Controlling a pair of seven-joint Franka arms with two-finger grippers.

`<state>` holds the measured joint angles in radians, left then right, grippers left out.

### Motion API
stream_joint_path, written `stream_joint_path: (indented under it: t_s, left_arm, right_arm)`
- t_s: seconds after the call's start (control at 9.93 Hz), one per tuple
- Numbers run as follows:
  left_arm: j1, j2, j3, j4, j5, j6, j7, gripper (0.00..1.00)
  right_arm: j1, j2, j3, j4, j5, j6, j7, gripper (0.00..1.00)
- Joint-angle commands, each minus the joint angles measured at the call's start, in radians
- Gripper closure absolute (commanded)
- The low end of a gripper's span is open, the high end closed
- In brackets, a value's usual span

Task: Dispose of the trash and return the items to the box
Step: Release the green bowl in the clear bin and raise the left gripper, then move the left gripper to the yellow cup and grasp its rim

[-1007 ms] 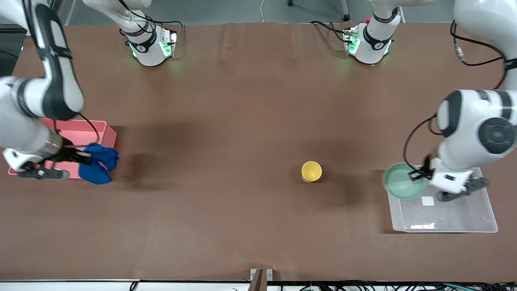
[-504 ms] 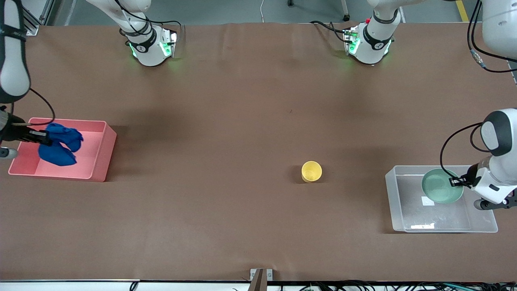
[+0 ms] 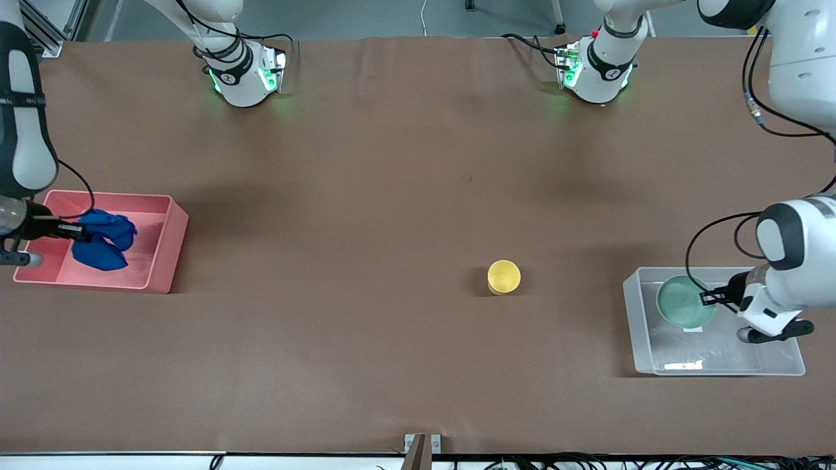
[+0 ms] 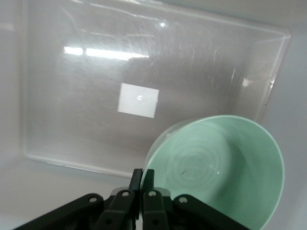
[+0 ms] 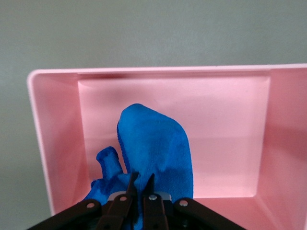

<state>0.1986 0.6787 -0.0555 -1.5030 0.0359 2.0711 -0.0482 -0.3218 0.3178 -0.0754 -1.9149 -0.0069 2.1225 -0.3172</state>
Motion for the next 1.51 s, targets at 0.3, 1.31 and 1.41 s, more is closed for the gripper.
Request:
stream_joint_path:
  t_s: [0.3,1.31,1.41]
  left_arm:
    - [-0.007,0.076,0.0,0.02,-0.021,0.041,0.007,0.44]
    - [-0.29,-0.12,-0.055,0.06,-0.033,-0.278,-0.499,0.0]
    - [-0.297,-0.107,-0.101,0.057,-0.057,-0.267,-0.607,0.0]
  right_arm:
    - [0.012,0.017,0.019,0.029,0.004,0.034,-0.008,0.27]
    - [0.194,-0.262,0.02,0.232,-0.002,-0.335,0.179,0.03]
    - [0.219,-0.301,0.022,0.231,-0.004,-0.376,0.194,0.03]
